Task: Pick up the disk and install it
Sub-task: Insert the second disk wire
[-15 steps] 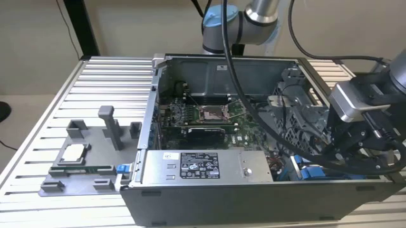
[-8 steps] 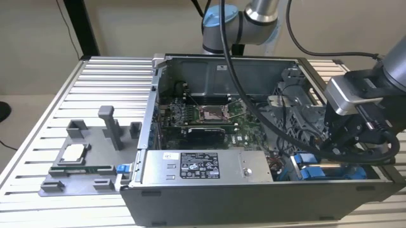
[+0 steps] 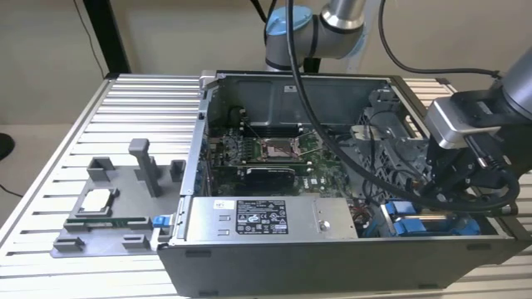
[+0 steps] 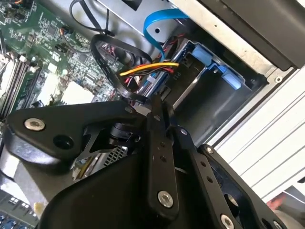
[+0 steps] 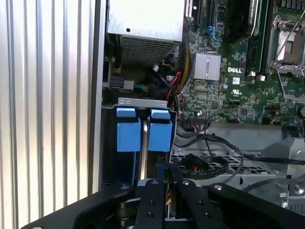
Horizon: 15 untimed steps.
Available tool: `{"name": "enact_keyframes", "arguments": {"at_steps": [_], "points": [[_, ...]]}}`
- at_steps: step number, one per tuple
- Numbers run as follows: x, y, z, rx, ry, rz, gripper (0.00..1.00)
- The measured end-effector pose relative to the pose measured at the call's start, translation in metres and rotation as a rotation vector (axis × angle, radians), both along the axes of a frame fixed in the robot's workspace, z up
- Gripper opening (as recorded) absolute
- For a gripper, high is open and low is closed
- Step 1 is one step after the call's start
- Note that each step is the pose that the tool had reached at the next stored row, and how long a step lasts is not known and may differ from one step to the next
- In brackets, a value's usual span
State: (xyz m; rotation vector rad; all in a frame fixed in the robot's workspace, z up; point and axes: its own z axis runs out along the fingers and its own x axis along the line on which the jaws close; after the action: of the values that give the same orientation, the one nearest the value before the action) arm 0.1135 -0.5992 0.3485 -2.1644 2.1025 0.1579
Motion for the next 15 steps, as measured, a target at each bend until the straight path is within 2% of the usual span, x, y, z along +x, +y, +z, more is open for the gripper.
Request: {"name": "enact_keyframes", "arguments": {"at_steps": [6, 9, 15], "points": [[0.004, 0.0, 0.0, 0.0062, -0.0001, -0.006, 0.0], [0.0075, 0.0, 0.0, 0.007, 0.0, -0.011, 0.0], [0.0081, -0.0012, -0.0001, 0.0072, -0.0001, -0.021, 0.0]]}}
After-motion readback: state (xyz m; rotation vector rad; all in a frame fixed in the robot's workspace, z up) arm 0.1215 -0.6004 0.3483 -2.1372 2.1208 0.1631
